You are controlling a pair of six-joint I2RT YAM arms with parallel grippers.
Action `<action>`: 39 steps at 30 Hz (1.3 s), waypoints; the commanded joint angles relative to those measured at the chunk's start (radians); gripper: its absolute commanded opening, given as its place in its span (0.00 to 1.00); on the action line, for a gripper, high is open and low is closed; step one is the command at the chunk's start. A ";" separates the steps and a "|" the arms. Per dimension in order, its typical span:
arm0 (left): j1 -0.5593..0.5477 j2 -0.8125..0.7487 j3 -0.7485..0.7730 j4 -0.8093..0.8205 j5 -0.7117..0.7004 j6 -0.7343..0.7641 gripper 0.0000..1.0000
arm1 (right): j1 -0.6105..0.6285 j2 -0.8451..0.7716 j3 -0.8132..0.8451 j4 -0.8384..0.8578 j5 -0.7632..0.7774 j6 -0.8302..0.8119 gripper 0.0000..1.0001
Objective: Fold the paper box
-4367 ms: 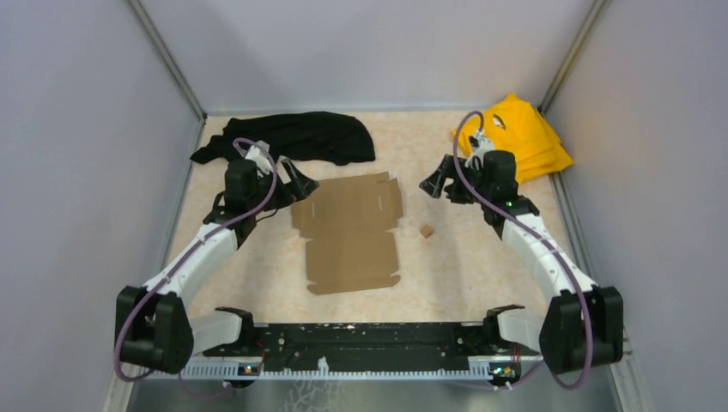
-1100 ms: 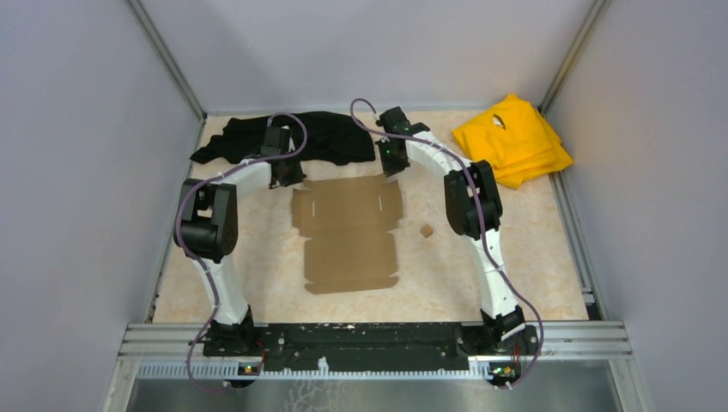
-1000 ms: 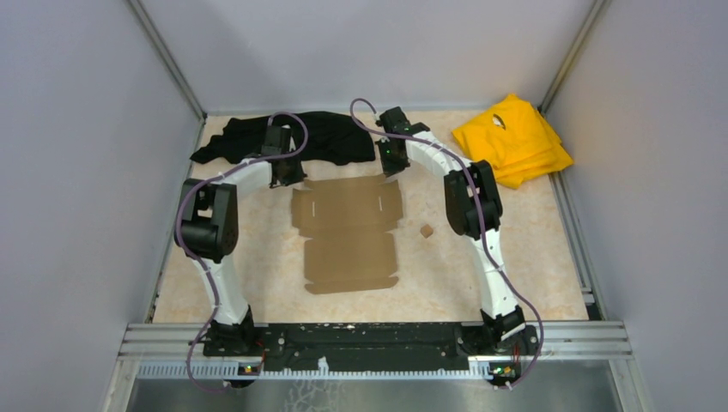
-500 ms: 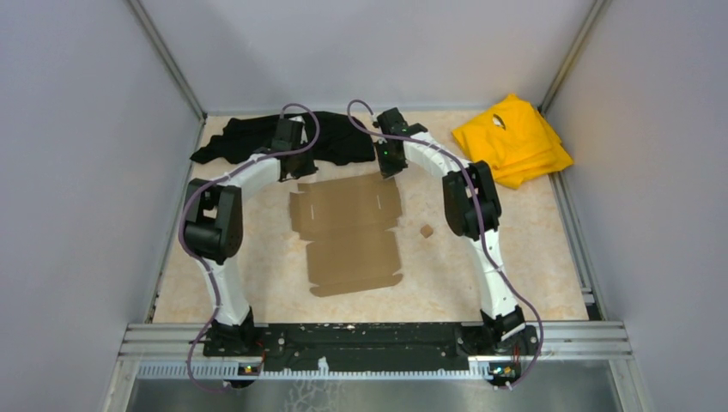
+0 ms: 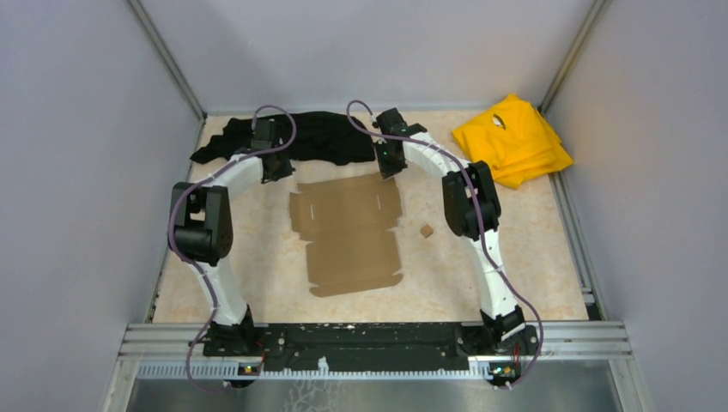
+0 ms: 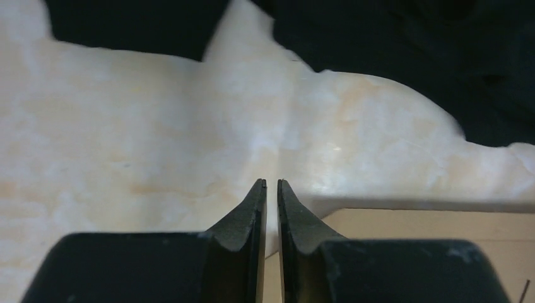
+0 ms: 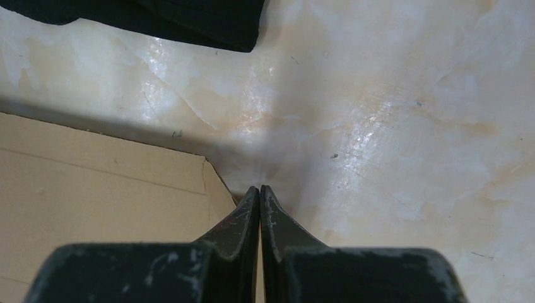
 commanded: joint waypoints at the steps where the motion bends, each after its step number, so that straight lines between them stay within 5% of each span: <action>1: 0.031 -0.074 -0.061 -0.028 -0.040 -0.020 0.15 | 0.010 -0.036 0.047 0.003 0.013 -0.012 0.00; 4: 0.033 -0.083 -0.110 -0.001 -0.017 -0.028 0.00 | 0.010 -0.036 0.047 0.004 0.017 -0.011 0.00; 13: 0.031 -0.067 -0.178 0.055 0.103 -0.052 0.00 | 0.010 -0.035 0.043 0.021 0.022 0.004 0.00; 39: 0.009 -0.035 -0.124 0.083 0.163 -0.057 0.00 | -0.001 -0.075 0.011 0.062 0.048 0.015 0.00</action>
